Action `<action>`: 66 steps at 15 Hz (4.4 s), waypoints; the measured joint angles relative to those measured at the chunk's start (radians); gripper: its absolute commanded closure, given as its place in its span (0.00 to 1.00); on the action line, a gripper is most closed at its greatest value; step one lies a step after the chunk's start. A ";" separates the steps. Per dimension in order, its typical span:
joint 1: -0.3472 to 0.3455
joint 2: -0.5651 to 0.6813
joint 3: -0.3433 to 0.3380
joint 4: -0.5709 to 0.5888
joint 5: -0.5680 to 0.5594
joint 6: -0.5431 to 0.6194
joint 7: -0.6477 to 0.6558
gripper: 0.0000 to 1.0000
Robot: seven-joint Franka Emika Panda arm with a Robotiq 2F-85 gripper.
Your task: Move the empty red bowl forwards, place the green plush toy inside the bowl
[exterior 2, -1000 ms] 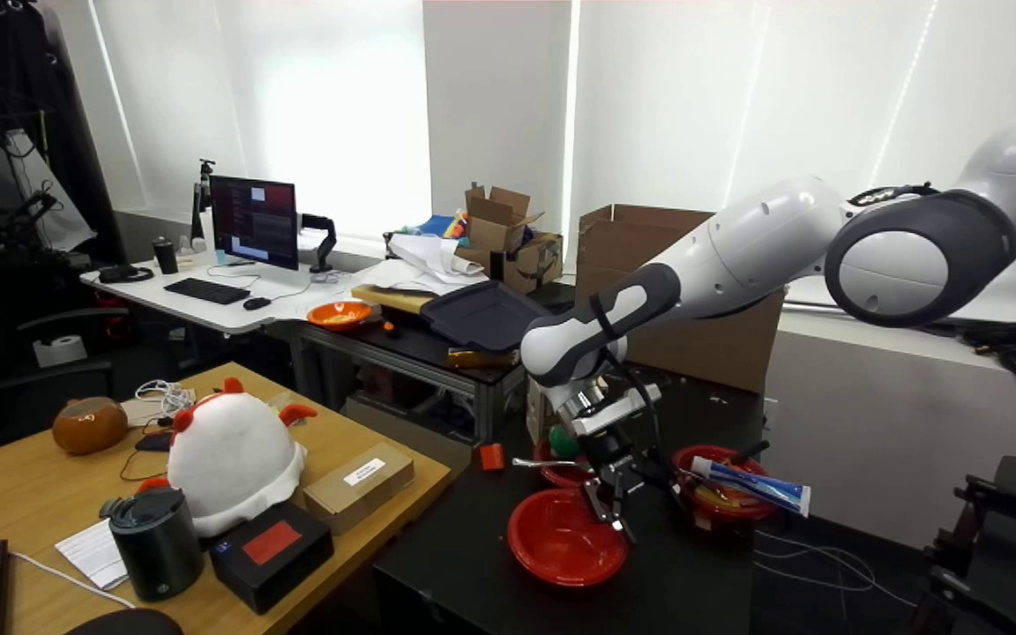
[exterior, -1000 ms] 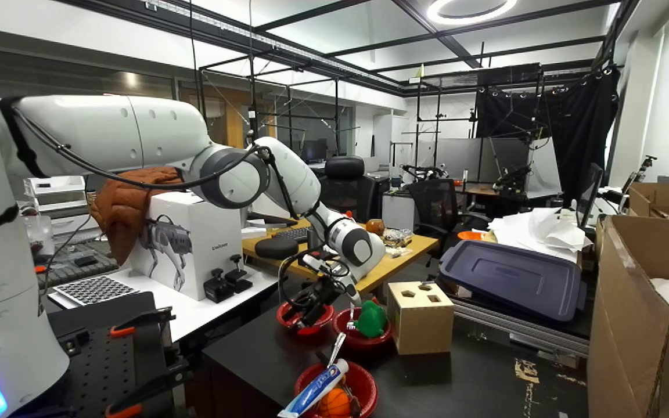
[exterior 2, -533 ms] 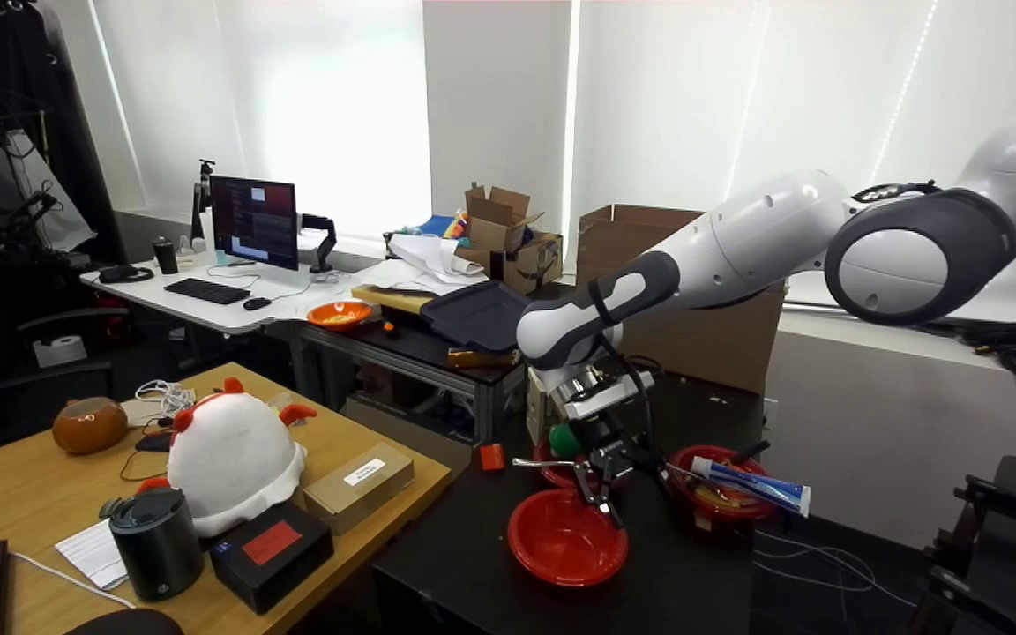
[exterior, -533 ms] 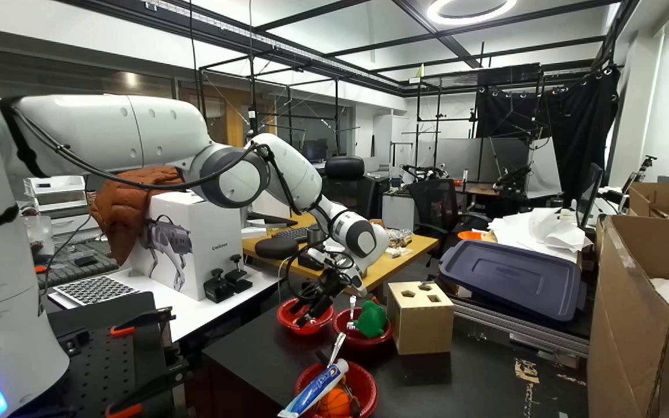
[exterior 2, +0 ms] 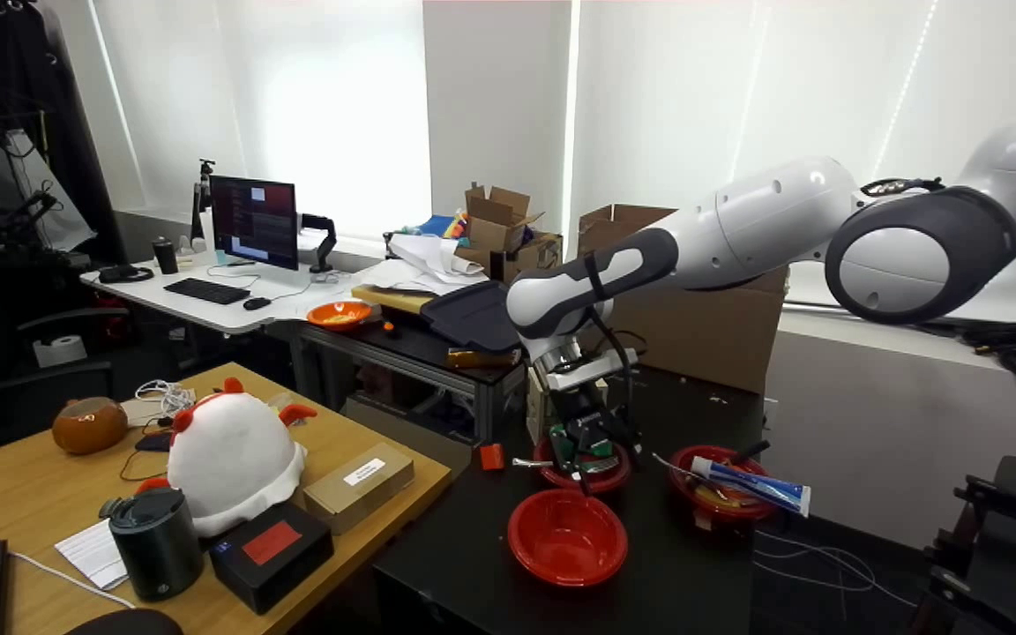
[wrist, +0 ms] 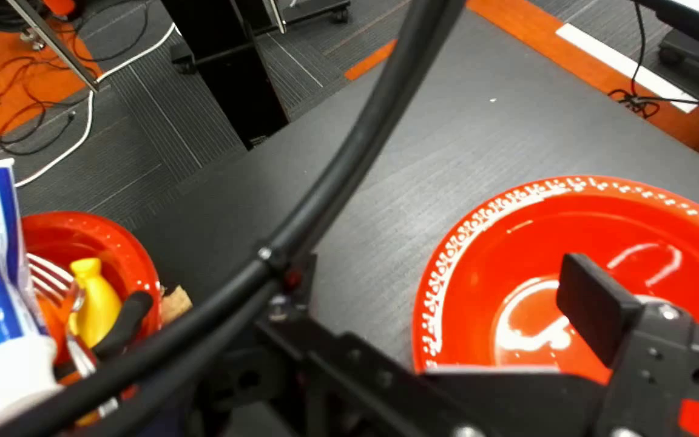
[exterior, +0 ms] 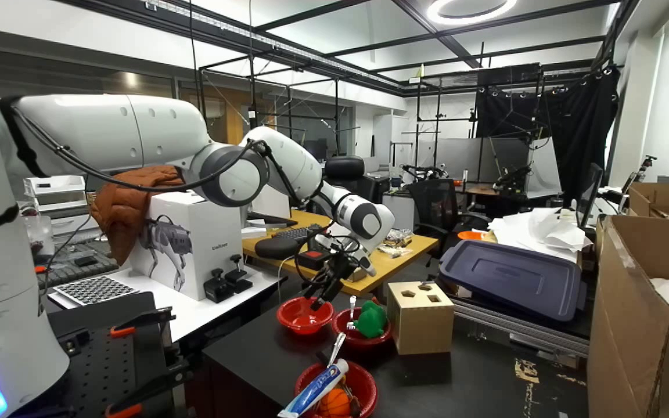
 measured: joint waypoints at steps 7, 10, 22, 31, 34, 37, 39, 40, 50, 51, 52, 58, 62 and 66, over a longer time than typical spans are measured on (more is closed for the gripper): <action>0.040 -0.010 0.001 0.198 -0.008 0.065 0.063 0.00; 0.050 -0.012 -0.001 0.265 -0.036 0.091 0.087 0.00; 0.042 -0.100 -0.023 0.300 -0.071 0.189 0.125 0.00; -0.024 -0.097 -0.028 0.268 -0.160 -0.018 -0.239 0.00; -0.030 -0.086 -0.044 0.251 -0.220 -0.046 -0.401 0.00; -0.029 -0.067 -0.055 0.231 -0.281 -0.052 -0.560 0.00; -0.029 -0.058 -0.056 0.220 -0.313 -0.052 -0.658 0.00; -0.028 -0.050 -0.057 0.226 -0.321 -0.055 -0.701 0.00; -0.040 -0.026 -0.048 0.240 -0.313 0.099 -0.751 0.00; -0.046 -0.019 -0.046 0.240 -0.311 0.117 -0.749 0.00; -0.051 -0.013 -0.045 0.239 -0.304 0.131 -0.749 0.00; -0.067 0.001 -0.032 0.233 -0.254 0.167 -0.749 0.00; -0.085 0.004 -0.021 0.212 -0.233 0.184 -0.749 0.00; -0.105 0.007 -0.014 0.169 -0.217 0.226 -0.749 0.00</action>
